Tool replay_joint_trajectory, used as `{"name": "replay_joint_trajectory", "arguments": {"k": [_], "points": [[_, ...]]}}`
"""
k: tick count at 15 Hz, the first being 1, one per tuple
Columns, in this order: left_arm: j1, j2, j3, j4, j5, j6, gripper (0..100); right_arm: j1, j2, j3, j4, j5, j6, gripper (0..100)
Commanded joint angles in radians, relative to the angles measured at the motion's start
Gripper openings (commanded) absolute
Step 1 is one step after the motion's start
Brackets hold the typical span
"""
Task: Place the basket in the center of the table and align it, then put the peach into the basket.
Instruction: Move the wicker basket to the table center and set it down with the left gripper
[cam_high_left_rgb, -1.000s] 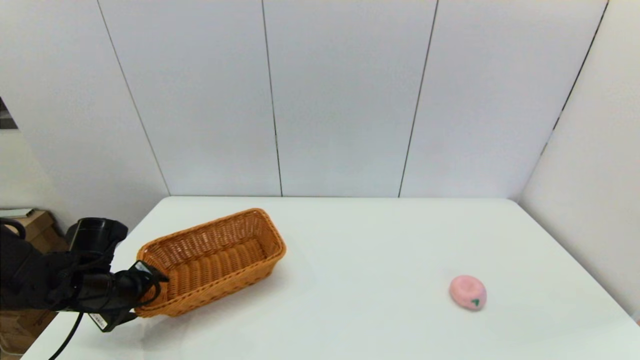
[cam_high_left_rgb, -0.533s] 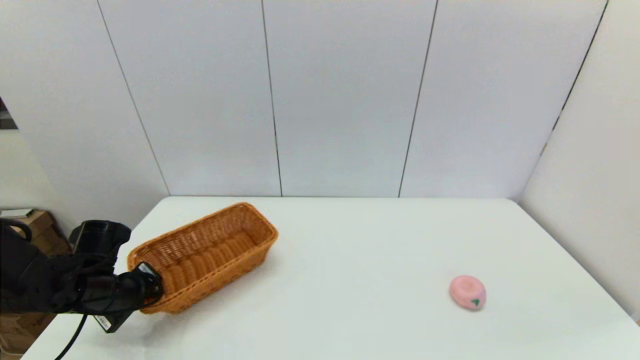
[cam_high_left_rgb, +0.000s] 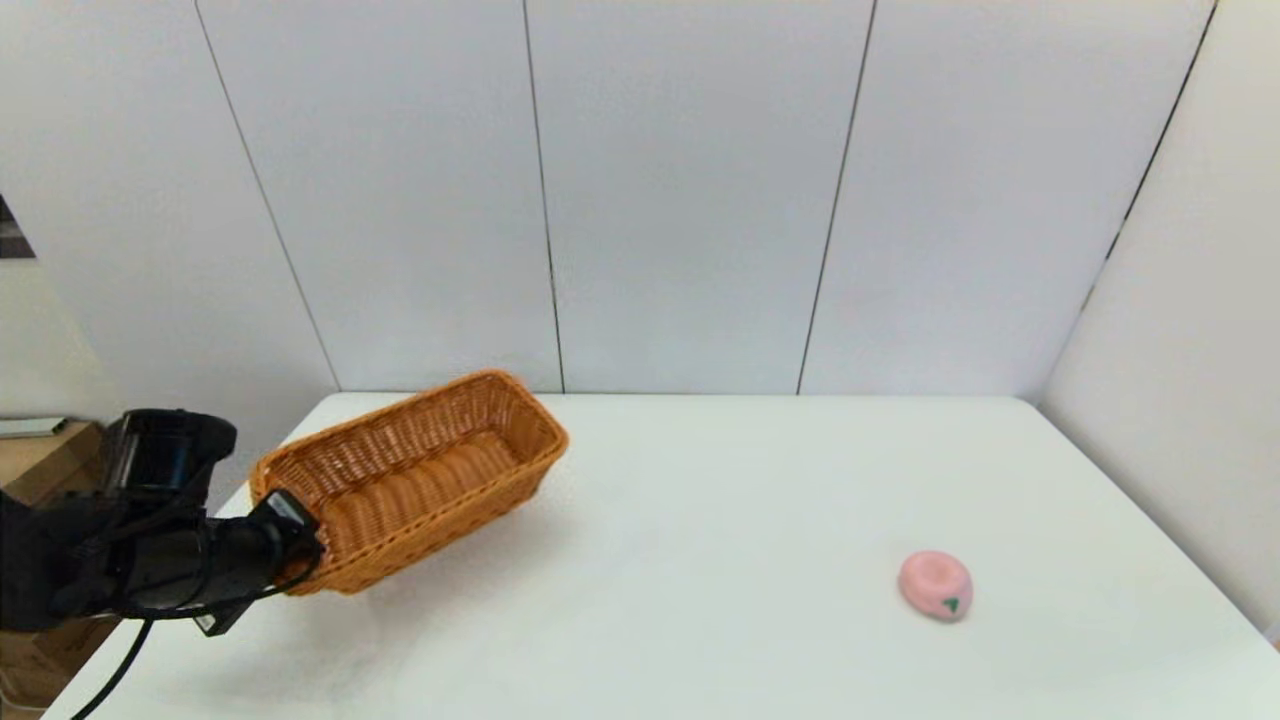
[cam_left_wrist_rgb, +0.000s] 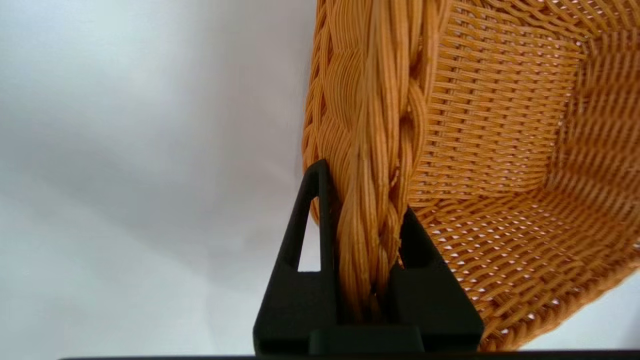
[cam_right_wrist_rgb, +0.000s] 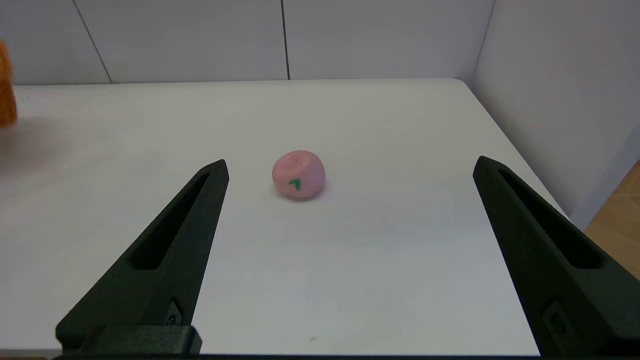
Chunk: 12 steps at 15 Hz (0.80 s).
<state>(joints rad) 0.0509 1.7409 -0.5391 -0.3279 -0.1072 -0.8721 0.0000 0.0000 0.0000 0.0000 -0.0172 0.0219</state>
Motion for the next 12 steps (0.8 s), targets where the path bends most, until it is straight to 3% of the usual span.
{"name": "replay_joint_trajectory", "arguments": {"k": [1,4,12], "points": [[-0.247,-0.244,-0.048,0.053,-0.019,-0.008,0,0.000,-0.002,0.000,0.000,0.000,0.001,100],[-0.401,-0.149,-0.114,0.053,-0.019,-0.010,0,0.000,-0.002,0.000,0.000,0.000,0.000,100],[-0.620,0.140,-0.180,-0.023,-0.017,-0.004,0,0.000,-0.002,0.000,0.000,0.000,0.000,100]]}}
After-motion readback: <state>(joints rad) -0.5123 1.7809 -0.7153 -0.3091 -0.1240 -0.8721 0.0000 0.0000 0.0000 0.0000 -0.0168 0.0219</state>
